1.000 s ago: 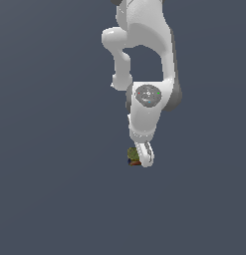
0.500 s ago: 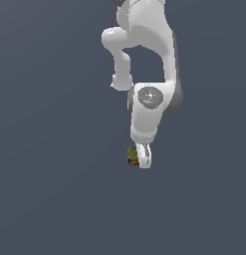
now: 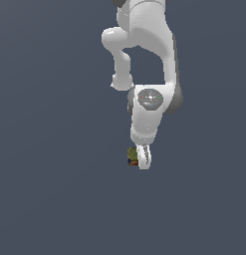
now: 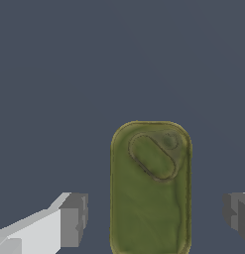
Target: Pick up the object and move it to a goal position.
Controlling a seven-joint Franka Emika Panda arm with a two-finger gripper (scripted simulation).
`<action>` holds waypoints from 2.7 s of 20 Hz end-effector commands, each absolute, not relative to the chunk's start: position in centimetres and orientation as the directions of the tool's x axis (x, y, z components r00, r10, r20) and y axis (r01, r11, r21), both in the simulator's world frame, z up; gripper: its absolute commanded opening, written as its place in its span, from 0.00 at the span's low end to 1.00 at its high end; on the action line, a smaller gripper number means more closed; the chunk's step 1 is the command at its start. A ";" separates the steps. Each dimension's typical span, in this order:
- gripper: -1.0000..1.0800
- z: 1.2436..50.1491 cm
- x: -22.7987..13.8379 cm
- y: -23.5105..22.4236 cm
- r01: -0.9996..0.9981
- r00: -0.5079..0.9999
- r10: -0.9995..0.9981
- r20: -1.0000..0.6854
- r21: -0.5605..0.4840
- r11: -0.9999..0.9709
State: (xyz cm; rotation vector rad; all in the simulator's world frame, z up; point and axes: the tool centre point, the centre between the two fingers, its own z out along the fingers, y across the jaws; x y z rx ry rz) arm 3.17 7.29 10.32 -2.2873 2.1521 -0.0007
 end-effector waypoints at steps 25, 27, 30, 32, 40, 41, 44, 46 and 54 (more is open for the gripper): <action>0.00 5.9 3.1 7.3 -0.998 0.057 -0.998 0.000 0.000 -0.057; 0.00 6.2 3.0 7.5 -0.998 0.057 -0.998 0.000 0.000 -0.057; 0.00 6.8 2.5 7.9 -0.998 0.057 -0.998 0.000 0.000 -0.057; 0.00 7.4 2.1 8.3 -0.998 0.057 -0.998 0.000 0.000 -0.057; 0.00 11.5 -0.7 11.0 -0.998 0.057 -0.998 -0.001 0.000 -0.057; 0.00 12.2 -1.2 11.4 -0.998 0.057 -0.998 -0.001 0.000 -0.057; 0.00 14.6 -2.8 13.0 -0.998 0.057 -0.998 -0.002 0.000 -0.057; 0.00 16.2 -3.9 14.0 -0.998 0.057 -0.998 -0.002 0.000 -0.057; 0.00 22.6 -7.9 18.1 -0.998 0.056 -0.998 0.001 0.000 -0.056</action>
